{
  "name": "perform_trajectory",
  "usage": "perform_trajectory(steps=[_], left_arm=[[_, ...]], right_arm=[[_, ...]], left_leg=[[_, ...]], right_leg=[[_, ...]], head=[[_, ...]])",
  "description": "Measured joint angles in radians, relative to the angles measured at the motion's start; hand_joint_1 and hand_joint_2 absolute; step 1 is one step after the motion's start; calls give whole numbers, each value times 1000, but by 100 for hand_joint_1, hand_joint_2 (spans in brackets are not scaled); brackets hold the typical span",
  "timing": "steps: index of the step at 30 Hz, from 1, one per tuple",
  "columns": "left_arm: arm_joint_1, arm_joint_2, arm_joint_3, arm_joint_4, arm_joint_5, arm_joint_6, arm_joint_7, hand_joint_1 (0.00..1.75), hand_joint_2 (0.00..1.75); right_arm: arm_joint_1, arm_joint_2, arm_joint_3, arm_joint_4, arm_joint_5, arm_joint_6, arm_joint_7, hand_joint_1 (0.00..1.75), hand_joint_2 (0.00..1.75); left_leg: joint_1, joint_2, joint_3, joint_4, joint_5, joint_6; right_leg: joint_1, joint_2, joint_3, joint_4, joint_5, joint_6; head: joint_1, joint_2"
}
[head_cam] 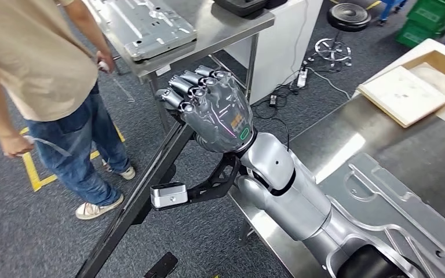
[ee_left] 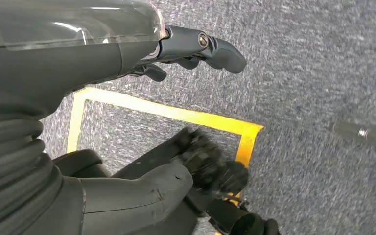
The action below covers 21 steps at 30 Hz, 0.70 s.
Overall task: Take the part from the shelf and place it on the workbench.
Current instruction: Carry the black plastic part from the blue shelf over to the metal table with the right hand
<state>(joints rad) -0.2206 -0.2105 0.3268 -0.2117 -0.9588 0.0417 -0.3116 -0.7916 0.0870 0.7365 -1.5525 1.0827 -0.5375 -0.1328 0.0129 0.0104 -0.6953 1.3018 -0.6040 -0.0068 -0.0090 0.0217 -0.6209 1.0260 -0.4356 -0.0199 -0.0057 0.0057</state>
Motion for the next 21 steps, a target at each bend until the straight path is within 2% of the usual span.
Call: perform_trajectory(steps=[1,2,4,6,8,9,10,11,13,14,15,16,17,18,19,20,21], left_arm=[[1,1,0,0,1,0,0,0,175],[1,1,0,0,2,0,0,0,175],[0,1,1,0,4,0,0,0,175],[-1,2,1,0,4,0,0,0,175],[-1,1,2,0,4,-1,1,0,175],[-1,0,2,0,3,-1,1,0,175],[-3,-1,2,0,3,-1,1,0,175],[-5,-2,2,0,3,-1,0,0,175],[-4,-2,2,0,0,-1,-1,0,175],[-3,-1,2,0,-2,-1,-2,0,175],[-1,0,2,0,-3,0,-2,0,175],[0,0,2,0,-4,0,-2,0,175],[-1,1,2,0,-4,-1,-4,0,175],[-2,1,2,0,-4,-2,-7,0,175],[-3,1,2,0,-4,-2,-11,0,175],[-3,1,2,0,-5,0,-17,0,175],[-3,1,2,0,-6,2,-23,0,175]], right_arm=[[1,0,0,1,0,0,0,175,175],[1,0,0,1,0,0,0,175,175],[0,0,0,1,0,0,0,175,175],[0,1,0,1,0,0,0,175,175],[1,2,0,1,0,0,0,175,175],[1,1,0,1,0,0,0,175,175],[0,0,0,1,-1,0,0,175,175],[-1,0,0,1,-1,0,0,175,175],[-2,-1,0,2,-1,0,0,175,175],[-2,-1,0,2,-1,0,0,175,175],[0,-1,0,4,-1,0,0,175,175],[0,-2,0,5,-1,0,0,175,175],[0,-2,0,6,-1,0,0,175,175],[0,-2,0,7,-1,0,0,175,175],[-1,-2,0,7,-2,-1,0,175,175],[-2,-2,0,7,-3,-1,0,175,175],[-3,-2,0,7,-4,-1,0,175,175]], left_leg=[[1,-2,0,-5,18,-1],[2,-5,17,-45,50,0],[8,-41,72,-175,114,0],[12,-76,103,-246,131,2],[11,-69,104,-252,131,11],[11,-59,104,-256,135,17],[12,-48,104,-259,139,25],[12,-37,104,-264,142,32],[9,-13,104,-266,144,41],[6,0,103,-266,143,43],[4,13,102,-266,143,43],[2,26,102,-266,142,44],[0,38,103,-266,142,44],[-2,49,104,-266,141,44],[-5,58,105,-266,140,43],[-7,68,105,-266,139,41],[-9,77,106,-266,138,38]], right_leg=[[-1,15,0,2,0,0],[-1,29,0,5,-1,1],[-3,55,-4,14,-3,7],[-3,78,-15,22,-1,18],[-5,98,-26,22,7,31],[-5,93,-30,23,6,37],[-4,76,-35,33,-1,42],[-2,49,-49,62,-21,47],[-2,-1,-100,173,-81,54],[-3,-12,-128,235,-106,56],[-4,-16,-145,273,-116,56],[-4,-18,-145,278,-108,55],[-3,-23,-124,243,-84,52],[0,-34,-88,180,-52,45],[7,-58,-51,111,-30,36],[14,-77,-22,55,-14,27],[21,-89,-7,24,-8,20]], head=[[0,0],[0,0],[0,0],[0,0],[0,0],[1,0],[2,0],[2,0],[3,0],[3,0],[3,0],[3,0],[3,0],[3,0],[3,0],[3,0],[3,0]])
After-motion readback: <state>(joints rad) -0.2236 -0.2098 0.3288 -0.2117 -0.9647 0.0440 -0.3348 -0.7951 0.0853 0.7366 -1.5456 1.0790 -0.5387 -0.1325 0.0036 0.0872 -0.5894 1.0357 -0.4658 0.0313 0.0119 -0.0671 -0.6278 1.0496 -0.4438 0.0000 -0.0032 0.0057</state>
